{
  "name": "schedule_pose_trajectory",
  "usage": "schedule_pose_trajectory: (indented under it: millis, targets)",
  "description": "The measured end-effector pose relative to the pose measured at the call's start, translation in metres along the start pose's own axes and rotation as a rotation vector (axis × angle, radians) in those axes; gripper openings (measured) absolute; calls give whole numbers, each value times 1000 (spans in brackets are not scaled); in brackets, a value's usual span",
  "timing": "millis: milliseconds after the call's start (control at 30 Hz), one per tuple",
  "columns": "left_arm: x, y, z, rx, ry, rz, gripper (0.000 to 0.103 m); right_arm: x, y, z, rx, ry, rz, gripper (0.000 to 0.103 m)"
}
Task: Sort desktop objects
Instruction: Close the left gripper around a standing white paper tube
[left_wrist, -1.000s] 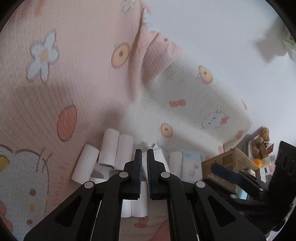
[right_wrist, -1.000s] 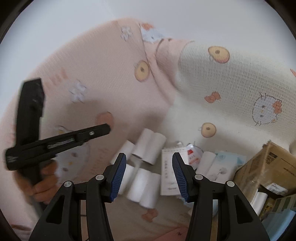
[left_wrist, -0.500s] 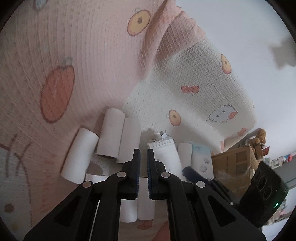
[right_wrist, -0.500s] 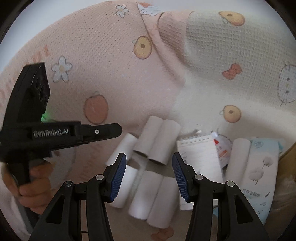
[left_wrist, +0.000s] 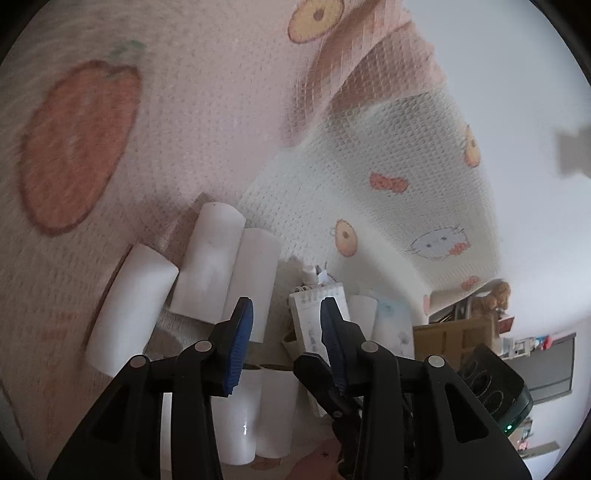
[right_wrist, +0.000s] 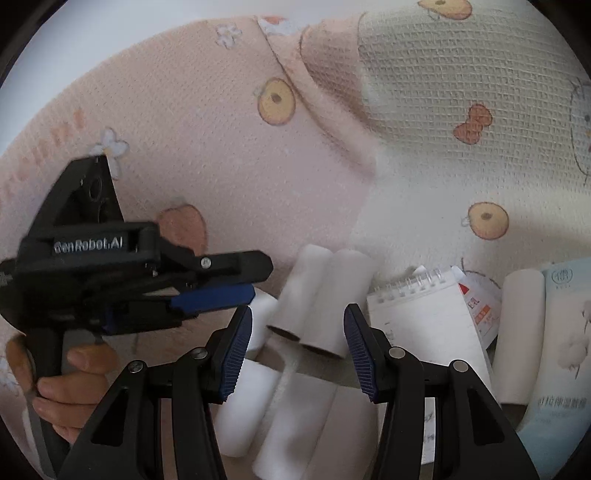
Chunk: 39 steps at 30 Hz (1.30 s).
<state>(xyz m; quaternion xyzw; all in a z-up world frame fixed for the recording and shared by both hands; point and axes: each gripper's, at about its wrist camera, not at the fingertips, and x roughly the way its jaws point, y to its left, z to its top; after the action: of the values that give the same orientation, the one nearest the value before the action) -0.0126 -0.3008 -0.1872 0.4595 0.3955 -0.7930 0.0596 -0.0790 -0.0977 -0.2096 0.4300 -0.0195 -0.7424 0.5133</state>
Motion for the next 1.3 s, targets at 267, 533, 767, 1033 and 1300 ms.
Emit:
schedule_pose_trajectory:
  millis: [267,533,767,1033,1300]
  targets:
    - [38,-28,16,109,89,95,38,25,-12,4,19,76,-74,48]
    - [71,-30,22,117,177,248,32,37,-31,1,109,100,-13,40]
    - [88,-23,20,134,223,355,33,46,-27,1,84,110,-12,40]
    - [108,-25,23,146,338,353,45,54,-28,8,70,123,-18,40]
    - [103,-19,17,113,325,298,46,44,-37,9,107,102,-19,40]
